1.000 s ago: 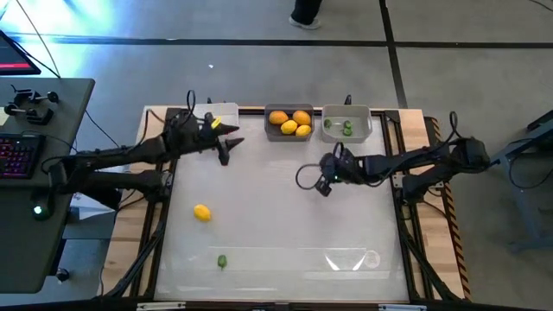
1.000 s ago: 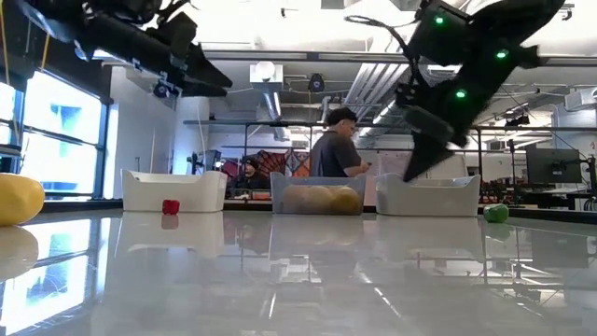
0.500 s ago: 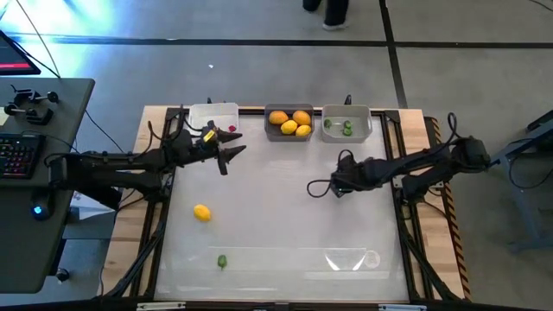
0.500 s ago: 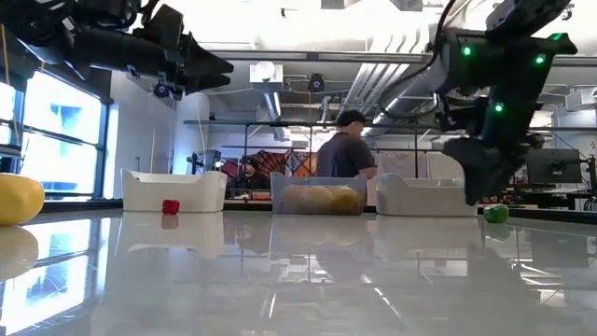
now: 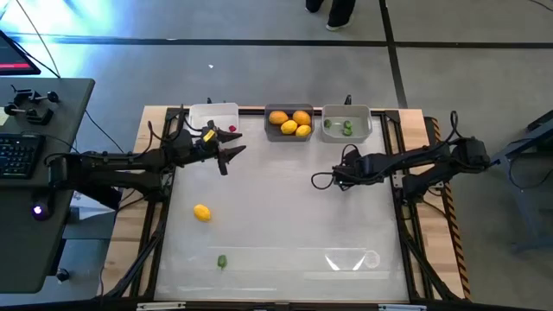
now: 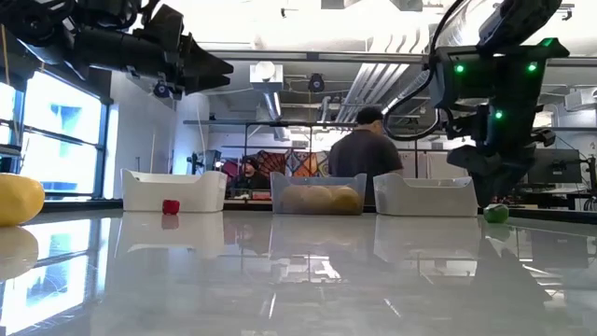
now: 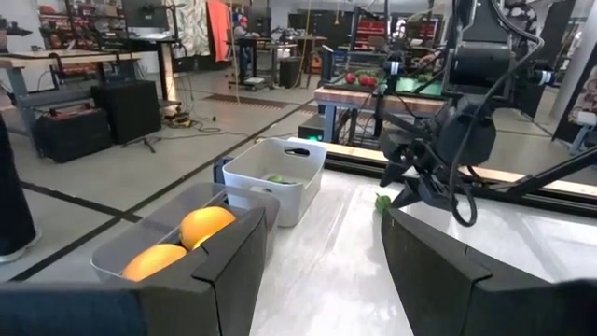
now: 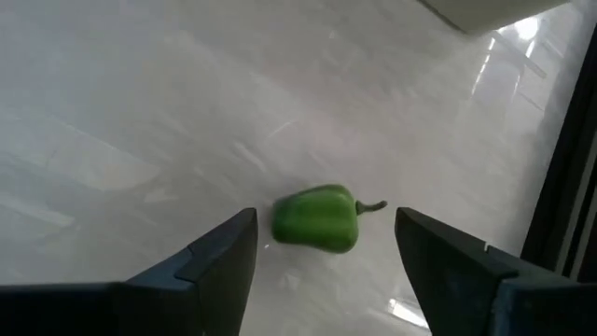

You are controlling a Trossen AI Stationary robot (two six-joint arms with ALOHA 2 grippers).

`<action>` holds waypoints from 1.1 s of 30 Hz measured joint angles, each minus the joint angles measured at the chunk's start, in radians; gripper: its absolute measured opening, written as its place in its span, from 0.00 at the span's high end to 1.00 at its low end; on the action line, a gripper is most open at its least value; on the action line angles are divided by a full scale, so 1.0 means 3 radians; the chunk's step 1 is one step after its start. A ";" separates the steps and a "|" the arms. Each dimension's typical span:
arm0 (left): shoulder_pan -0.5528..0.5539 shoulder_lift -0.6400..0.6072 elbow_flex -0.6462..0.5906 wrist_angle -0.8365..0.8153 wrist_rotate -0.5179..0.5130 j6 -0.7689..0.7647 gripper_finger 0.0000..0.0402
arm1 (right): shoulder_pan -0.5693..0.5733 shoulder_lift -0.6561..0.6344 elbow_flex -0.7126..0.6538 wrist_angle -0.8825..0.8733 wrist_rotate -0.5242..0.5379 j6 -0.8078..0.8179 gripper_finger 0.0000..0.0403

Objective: Sort produce into baskets
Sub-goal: Put the green bell pepper into the gray bin

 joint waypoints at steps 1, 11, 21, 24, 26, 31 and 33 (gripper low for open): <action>0.0000 0.0000 0.0000 -0.0005 0.0000 0.0001 0.51 | -0.0016 0.0001 -0.0001 0.0014 0.0000 -0.0034 0.39; 0.0000 0.0000 0.0001 -0.0029 0.0002 0.0001 0.51 | -0.0089 0.0150 -0.0003 0.0182 -0.0027 -0.0241 0.47; 0.0000 0.0000 0.0003 -0.0068 0.0010 0.0003 0.51 | -0.0088 0.0398 -0.0004 0.0213 -0.0065 -0.0242 0.48; 0.0000 0.0000 0.0003 -0.0071 0.0010 0.0003 0.51 | -0.0088 0.0399 -0.0004 0.0229 -0.0064 -0.0280 0.49; 0.0000 0.0000 0.0003 -0.0071 0.0010 0.0010 0.51 | -0.0088 0.0399 -0.0004 0.0236 -0.0065 -0.0323 0.50; 0.0003 -0.0045 0.0003 -0.0074 0.0010 0.0049 0.51 | -0.0088 0.0392 -0.0003 0.0246 -0.0075 -0.0375 0.62; 0.0003 -0.0080 0.0003 -0.0085 0.0010 0.0052 0.51 | -0.0088 0.0392 0.0008 0.0242 -0.0086 -0.0440 0.67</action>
